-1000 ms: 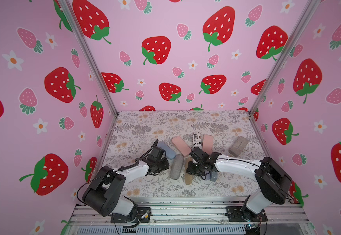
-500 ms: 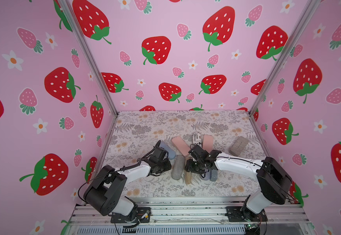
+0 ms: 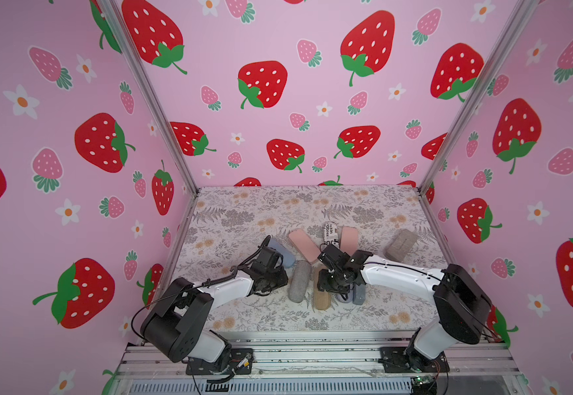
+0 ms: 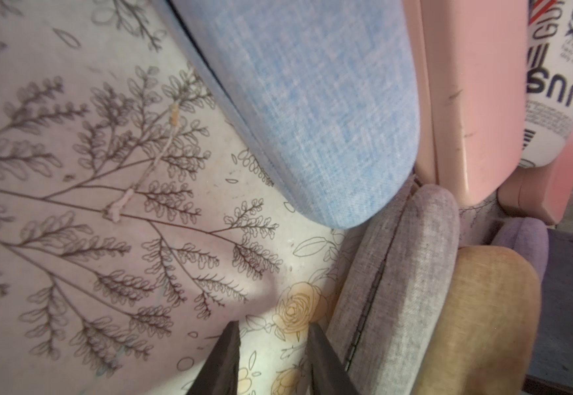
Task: Close the glasses case
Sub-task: Adjust the glasses case at the center of the board.
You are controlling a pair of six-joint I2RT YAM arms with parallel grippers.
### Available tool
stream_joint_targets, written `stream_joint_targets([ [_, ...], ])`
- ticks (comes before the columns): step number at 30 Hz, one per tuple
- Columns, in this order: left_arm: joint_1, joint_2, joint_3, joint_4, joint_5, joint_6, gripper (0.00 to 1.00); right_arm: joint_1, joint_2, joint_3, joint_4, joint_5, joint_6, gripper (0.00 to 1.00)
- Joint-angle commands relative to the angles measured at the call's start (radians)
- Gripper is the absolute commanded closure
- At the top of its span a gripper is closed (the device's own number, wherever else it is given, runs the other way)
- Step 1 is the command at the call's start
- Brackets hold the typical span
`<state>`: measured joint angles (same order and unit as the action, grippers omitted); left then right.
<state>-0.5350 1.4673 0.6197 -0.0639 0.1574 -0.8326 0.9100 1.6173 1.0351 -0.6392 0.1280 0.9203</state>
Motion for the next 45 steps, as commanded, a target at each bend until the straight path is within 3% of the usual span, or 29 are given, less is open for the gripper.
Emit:
stream_joint_targets([
  [1, -0.007, 0.029, 0.020, -0.030, -0.014, -0.008, 0.66, 0.007, -0.023, 0.021, -0.044, 0.017, -0.004, 0.45],
  [25, -0.153, 0.080, 0.043, -0.003, -0.073, -0.085, 0.68, 0.006, 0.066, 0.039, 0.012, -0.033, -0.027, 0.39],
  [45, -0.257, 0.047, -0.003, -0.023, -0.152, -0.186, 0.71, -0.031, 0.105, 0.118, -0.027, -0.043, -0.150, 0.40],
])
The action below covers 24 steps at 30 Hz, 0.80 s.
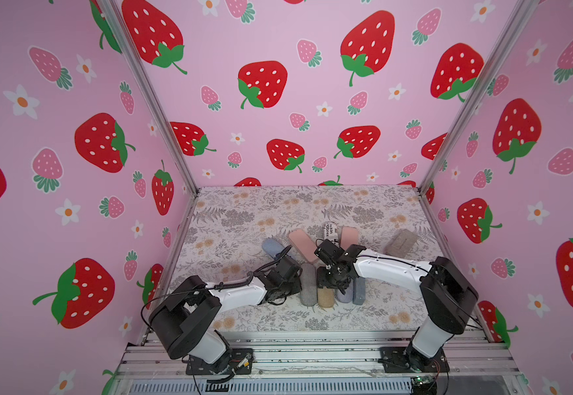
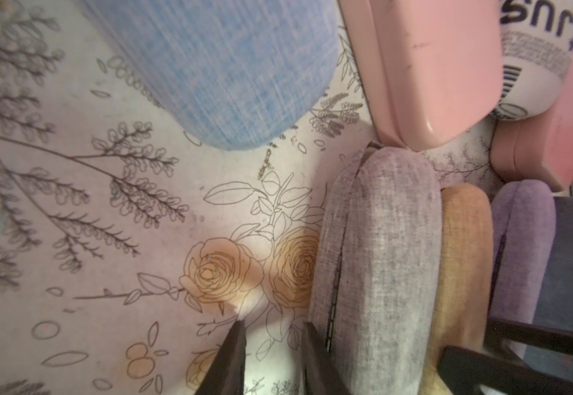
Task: Close the glasses case
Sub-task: Adjust the glasses case at the center of the board.
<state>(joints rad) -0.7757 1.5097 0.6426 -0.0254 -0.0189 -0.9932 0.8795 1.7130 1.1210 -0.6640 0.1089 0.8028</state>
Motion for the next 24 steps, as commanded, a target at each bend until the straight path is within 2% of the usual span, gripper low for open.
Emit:
stream_joint_targets([
  [1, -0.016, 0.003, -0.025, -0.068, 0.022, -0.024, 0.71, -0.001, 0.006, 0.033, -0.003, -0.023, -0.034, 0.39],
  [9, -0.016, -0.013, -0.001, -0.112, -0.002, -0.005, 0.71, 0.000, -0.052, 0.037, -0.039, -0.003, -0.022, 0.39],
  [24, -0.048, 0.067, 0.053, -0.067, 0.027, -0.011, 0.71, -0.016, -0.128, 0.037, -0.108, 0.072, -0.030, 0.39],
])
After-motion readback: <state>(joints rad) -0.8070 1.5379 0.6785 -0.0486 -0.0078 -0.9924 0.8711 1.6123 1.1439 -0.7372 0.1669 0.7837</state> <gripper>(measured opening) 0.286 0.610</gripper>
